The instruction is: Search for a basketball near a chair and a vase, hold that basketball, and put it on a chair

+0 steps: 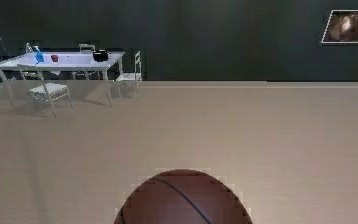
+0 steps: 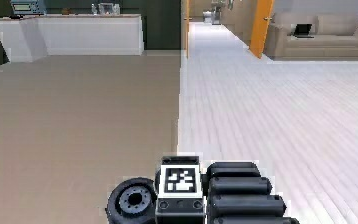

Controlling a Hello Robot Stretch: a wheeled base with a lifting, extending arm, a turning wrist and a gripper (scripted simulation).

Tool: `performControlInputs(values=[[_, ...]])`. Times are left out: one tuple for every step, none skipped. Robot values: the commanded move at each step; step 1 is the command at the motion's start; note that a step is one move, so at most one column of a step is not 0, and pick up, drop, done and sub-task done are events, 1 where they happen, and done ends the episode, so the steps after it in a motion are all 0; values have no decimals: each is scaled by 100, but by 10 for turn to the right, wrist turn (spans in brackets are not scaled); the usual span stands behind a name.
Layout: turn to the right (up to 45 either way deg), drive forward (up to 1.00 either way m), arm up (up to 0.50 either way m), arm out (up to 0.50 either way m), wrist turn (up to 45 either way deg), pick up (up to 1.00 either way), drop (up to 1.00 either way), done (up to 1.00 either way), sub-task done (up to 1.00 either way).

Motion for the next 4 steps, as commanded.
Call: performControlInputs(values=[[0, 25, 0, 0, 0, 0, 0, 0, 0], [-450, 0, 0, 0, 0, 0, 0, 0, 0], [-390, 0, 0, 0, 0, 0, 0, 0, 0], [0, 40, 0, 0, 0, 0, 0, 0, 0]])
